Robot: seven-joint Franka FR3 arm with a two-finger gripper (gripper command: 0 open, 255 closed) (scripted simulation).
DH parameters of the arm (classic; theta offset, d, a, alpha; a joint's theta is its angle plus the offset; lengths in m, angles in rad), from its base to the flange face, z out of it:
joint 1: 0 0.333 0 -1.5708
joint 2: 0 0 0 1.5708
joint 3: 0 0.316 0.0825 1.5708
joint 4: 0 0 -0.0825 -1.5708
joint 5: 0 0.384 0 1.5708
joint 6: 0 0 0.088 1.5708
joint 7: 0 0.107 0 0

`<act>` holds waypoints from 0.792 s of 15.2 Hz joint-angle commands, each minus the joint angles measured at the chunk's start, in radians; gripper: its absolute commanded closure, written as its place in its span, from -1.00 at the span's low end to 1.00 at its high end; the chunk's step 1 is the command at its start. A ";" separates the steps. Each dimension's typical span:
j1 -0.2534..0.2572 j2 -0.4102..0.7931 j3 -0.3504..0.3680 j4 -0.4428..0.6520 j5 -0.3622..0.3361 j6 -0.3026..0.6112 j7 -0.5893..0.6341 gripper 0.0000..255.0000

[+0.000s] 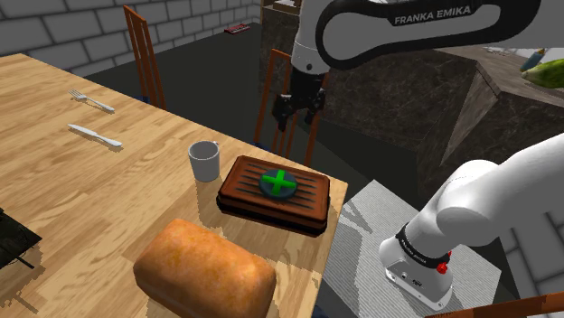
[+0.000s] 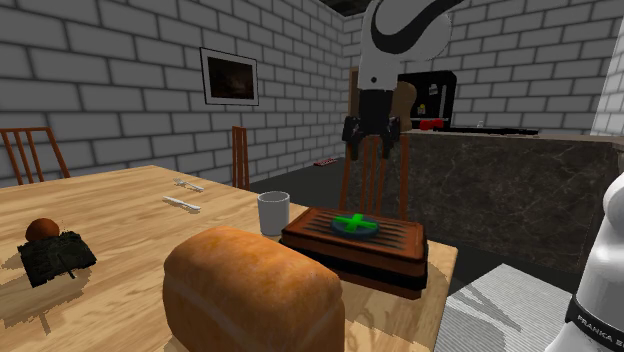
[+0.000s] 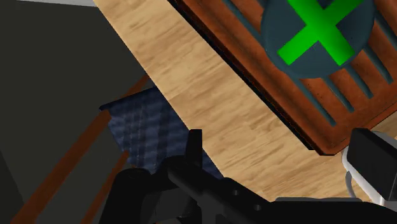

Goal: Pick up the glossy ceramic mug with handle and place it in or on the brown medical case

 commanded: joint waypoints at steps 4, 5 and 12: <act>0.010 0.179 0.084 0.120 -0.050 0.059 0.139 -1.00; 0.013 0.217 0.099 0.148 -0.066 0.067 0.168 -1.00; 0.063 0.499 0.164 0.387 -0.212 0.078 0.372 -1.00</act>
